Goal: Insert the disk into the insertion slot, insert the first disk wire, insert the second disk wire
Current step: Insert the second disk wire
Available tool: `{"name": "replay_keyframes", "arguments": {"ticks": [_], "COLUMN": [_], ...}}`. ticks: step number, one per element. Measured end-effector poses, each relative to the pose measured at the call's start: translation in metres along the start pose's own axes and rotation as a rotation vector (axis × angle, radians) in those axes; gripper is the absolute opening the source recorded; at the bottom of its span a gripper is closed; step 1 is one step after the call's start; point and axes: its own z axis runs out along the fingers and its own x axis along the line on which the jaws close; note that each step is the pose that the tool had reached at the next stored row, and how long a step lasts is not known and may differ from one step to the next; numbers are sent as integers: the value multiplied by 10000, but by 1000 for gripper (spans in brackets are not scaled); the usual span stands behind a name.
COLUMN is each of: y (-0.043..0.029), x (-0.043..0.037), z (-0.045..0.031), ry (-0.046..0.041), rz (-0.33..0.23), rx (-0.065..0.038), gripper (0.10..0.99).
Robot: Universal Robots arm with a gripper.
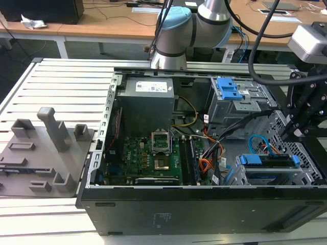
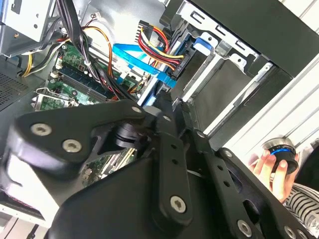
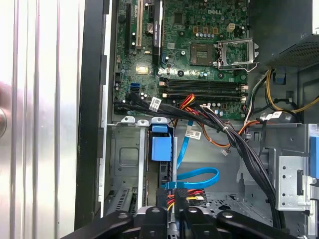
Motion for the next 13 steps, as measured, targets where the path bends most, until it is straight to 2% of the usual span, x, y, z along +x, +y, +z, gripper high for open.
{"name": "replay_keyframes", "arguments": {"ticks": [1,2,13], "y": [0,0,0], "x": [0,0,0], "z": [-1,-1,-9], "ry": [0,0,0], "rz": [0,0,0], "rx": [0,0,0], "gripper": [153,106,106]}}
